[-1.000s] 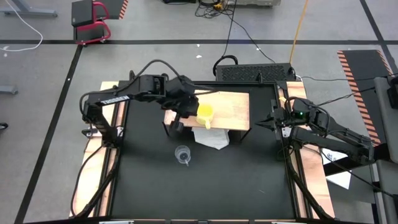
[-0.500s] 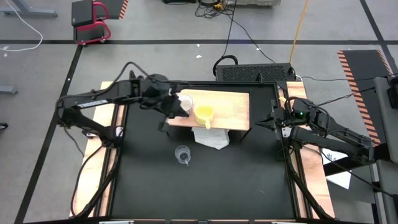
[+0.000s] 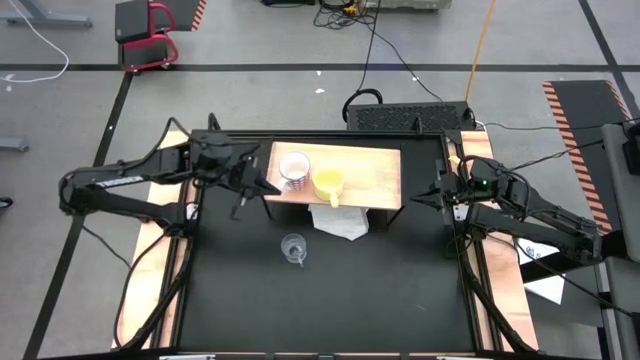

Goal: Stack small to large cups/mugs on shelf
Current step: Put the transparent mug on the shelf

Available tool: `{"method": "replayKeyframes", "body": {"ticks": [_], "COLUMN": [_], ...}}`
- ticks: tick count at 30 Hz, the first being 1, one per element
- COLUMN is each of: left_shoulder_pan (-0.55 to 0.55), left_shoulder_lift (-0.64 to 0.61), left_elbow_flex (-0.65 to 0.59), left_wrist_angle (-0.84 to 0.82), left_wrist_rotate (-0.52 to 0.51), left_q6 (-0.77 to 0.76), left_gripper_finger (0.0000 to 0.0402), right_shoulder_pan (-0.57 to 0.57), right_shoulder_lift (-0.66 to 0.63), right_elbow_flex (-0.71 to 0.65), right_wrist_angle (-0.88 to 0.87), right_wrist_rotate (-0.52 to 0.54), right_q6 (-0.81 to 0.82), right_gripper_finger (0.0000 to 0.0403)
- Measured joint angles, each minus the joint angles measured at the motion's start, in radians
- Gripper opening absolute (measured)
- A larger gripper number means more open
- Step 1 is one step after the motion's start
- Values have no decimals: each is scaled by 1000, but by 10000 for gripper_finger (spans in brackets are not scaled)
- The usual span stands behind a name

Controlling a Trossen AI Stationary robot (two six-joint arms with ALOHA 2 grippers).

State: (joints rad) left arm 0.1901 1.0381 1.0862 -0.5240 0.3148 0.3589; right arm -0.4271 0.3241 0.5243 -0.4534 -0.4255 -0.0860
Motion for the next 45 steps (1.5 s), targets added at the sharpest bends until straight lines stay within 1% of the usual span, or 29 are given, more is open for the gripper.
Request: {"method": "replayKeyframes", "body": {"ticks": [5, 12, 14, 16, 28, 36, 45], "left_shoulder_pan": [3, 13, 13, 11, -37, -78, -133], "left_shoulder_lift": [-69, -153, -175, -201, -376, -469, -491], "left_elbow_flex": [-122, -307, -346, -391, -692, -814, -923], "left_wrist_angle": [46, 276, 319, 366, 656, 768, 857], "left_wrist_rotate": [-1, 48, 47, 23, 29, 44, 44], "left_q6": [-8, -55, -70, -89, -152, -190, -200], "left_gripper_finger": [0, 0, 0, 0, 0, 0, 0], "right_shoulder_pan": [0, 0, 0, 0, 0, 0, 0], "right_shoulder_lift": [0, 0, 0, 0, 0, 0, 0], "right_elbow_flex": [0, 0, 0, 0, 0, 0, 0], "right_wrist_angle": [0, 0, 0, -1, -2, -1, 0], "right_wrist_rotate": [0, 0, 0, 0, 0, 0, 0], "right_q6": [2, 5, 6, 12, 14, 14, 14], "right_gripper_finger": [0, 0, 0, 0, 0, 0, 0]}}
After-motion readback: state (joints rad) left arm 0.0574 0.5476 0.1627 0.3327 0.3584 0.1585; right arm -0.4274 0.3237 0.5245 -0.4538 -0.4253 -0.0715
